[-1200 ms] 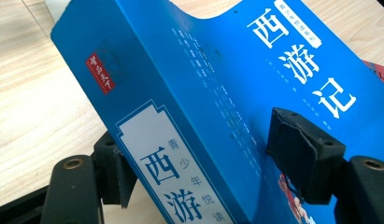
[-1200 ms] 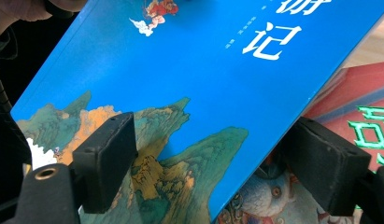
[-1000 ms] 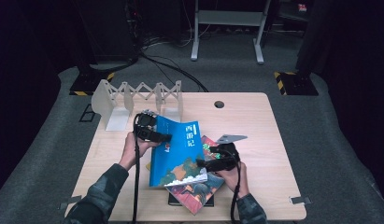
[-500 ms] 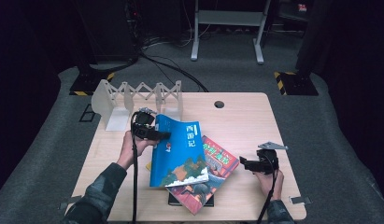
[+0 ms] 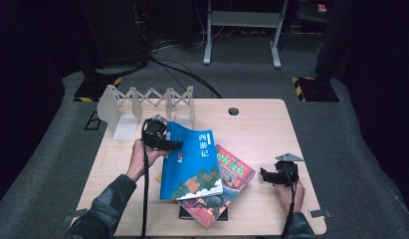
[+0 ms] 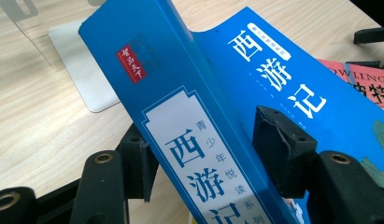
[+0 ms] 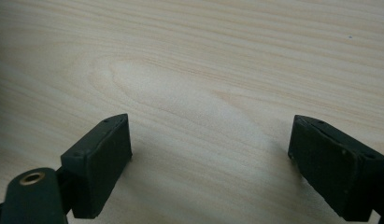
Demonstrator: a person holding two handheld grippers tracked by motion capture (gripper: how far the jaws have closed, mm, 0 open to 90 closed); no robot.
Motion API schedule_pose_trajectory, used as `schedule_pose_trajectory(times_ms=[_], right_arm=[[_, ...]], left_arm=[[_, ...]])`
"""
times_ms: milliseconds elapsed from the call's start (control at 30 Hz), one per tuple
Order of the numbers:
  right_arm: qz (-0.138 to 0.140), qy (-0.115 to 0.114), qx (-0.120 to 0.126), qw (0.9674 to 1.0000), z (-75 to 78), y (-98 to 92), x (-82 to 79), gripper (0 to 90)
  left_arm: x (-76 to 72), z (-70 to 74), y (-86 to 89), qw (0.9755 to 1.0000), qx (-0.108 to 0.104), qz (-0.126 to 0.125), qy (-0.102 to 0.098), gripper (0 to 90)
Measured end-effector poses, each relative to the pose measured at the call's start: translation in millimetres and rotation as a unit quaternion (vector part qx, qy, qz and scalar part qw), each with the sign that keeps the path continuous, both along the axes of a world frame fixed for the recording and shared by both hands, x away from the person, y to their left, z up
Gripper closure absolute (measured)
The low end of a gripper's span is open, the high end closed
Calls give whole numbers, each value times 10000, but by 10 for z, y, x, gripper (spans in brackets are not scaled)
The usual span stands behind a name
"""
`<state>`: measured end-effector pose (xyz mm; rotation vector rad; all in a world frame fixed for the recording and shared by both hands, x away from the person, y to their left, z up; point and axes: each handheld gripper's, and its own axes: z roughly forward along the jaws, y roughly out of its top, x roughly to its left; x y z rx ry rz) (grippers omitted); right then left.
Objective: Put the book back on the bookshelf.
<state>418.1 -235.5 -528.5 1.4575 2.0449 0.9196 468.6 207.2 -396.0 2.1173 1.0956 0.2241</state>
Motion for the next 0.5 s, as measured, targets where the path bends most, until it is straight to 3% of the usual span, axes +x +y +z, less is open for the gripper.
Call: schedule_pose_trajectory(times_ms=[200, 233, 333, 500], right_arm=[[16, -6, 3, 10000, 0, -1, 0, 126], [7, -4, 9, 10000, 0, 0, 0, 127], [16, -5, 13, 10000, 1, -3, 0, 130], [14, -6, 12, 10000, 1, -3, 0, 132]], left_arm=[[-22, 12, 61, 9986, -489, 173, 93, 467], [-23, 31, 77, 9990, -443, 82, 50, 471], [-55, 97, 82, 9984, -563, 61, -41, 488], [-119, 245, 143, 9961, -873, -29, -122, 542]])
